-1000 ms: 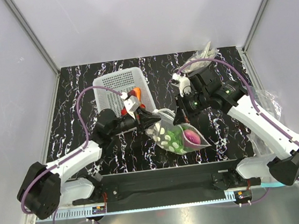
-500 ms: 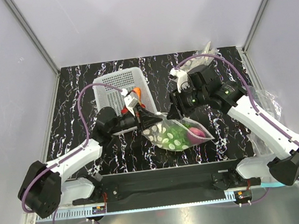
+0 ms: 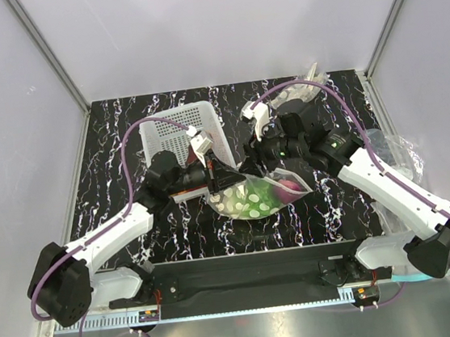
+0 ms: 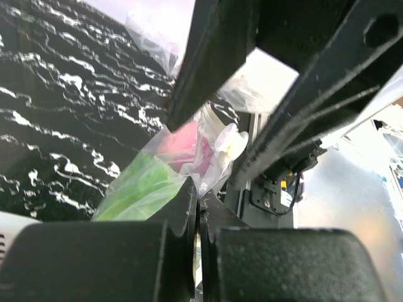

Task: Place the food in the zip-top bag and seal the zipper
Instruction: Zip the zipper food storage bag at the center of the board.

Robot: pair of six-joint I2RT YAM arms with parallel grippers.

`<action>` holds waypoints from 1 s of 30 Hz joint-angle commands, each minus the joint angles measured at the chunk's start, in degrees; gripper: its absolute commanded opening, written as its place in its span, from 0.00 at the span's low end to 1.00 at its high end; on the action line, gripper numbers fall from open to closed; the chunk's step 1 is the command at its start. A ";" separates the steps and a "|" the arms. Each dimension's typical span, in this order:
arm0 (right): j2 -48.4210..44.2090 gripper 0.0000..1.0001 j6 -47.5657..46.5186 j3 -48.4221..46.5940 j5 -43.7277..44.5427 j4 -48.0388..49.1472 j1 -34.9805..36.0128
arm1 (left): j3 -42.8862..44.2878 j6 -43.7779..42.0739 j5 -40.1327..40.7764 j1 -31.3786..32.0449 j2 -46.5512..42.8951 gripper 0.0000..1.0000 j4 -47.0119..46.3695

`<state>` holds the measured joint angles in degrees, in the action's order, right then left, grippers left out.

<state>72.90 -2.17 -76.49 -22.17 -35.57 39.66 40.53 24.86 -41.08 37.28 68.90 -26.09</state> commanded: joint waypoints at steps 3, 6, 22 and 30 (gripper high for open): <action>-1.36 0.50 -3.45 0.29 2.57 5.95 0.33 | 3.50 -1.57 -1.72 -0.10 0.35 0.00 -0.72; -1.89 0.44 -3.63 0.72 3.28 6.13 0.33 | 3.68 -1.83 -1.55 -0.01 0.71 0.00 -0.11; -2.94 0.45 -2.92 0.55 -1.30 3.23 0.33 | 4.20 -3.50 -0.49 -0.01 0.27 0.03 1.39; -2.42 0.56 -3.71 0.38 -0.50 2.88 0.33 | 2.80 -2.80 -1.11 -0.10 -0.96 0.03 -1.33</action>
<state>71.33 -5.15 -75.79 -22.09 -32.88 39.72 41.69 22.33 -41.17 37.28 69.87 -22.41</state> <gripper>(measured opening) 0.572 0.033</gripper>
